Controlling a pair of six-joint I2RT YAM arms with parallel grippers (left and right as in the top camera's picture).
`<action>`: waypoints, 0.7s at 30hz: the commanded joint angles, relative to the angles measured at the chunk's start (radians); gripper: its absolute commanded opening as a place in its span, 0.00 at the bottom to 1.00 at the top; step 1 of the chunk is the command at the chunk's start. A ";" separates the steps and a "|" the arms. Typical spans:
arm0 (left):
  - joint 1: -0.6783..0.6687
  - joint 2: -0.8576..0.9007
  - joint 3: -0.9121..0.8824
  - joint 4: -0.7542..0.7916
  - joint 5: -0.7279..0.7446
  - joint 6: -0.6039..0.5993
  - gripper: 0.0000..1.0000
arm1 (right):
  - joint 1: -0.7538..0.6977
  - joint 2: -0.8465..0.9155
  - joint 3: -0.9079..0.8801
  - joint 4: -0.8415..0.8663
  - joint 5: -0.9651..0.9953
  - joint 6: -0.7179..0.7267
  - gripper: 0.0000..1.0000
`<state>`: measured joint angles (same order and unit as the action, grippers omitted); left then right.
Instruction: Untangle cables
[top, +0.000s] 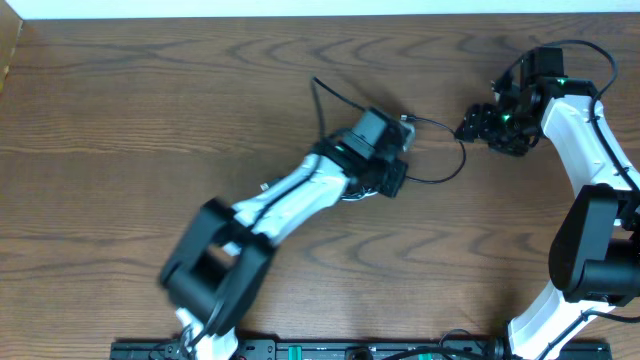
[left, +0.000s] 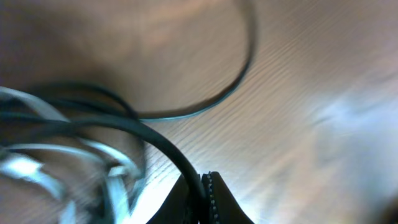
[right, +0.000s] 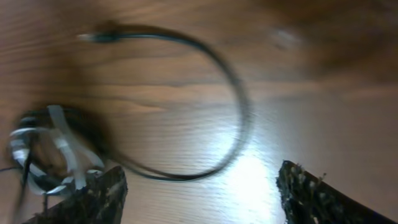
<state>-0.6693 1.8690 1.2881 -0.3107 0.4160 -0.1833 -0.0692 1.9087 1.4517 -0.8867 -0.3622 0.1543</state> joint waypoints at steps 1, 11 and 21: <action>0.063 -0.178 0.010 0.002 0.163 0.005 0.07 | 0.019 0.008 0.002 0.020 -0.180 -0.092 0.73; 0.179 -0.347 0.010 -0.006 0.311 -0.022 0.08 | 0.074 -0.001 0.022 0.103 -0.415 -0.104 0.72; 0.193 -0.347 0.010 -0.016 0.317 -0.040 0.07 | 0.124 -0.001 0.028 0.113 -0.416 -0.103 0.72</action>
<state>-0.4778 1.5356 1.2881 -0.3328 0.7036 -0.2138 0.0349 1.9087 1.4540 -0.7757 -0.7471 0.0669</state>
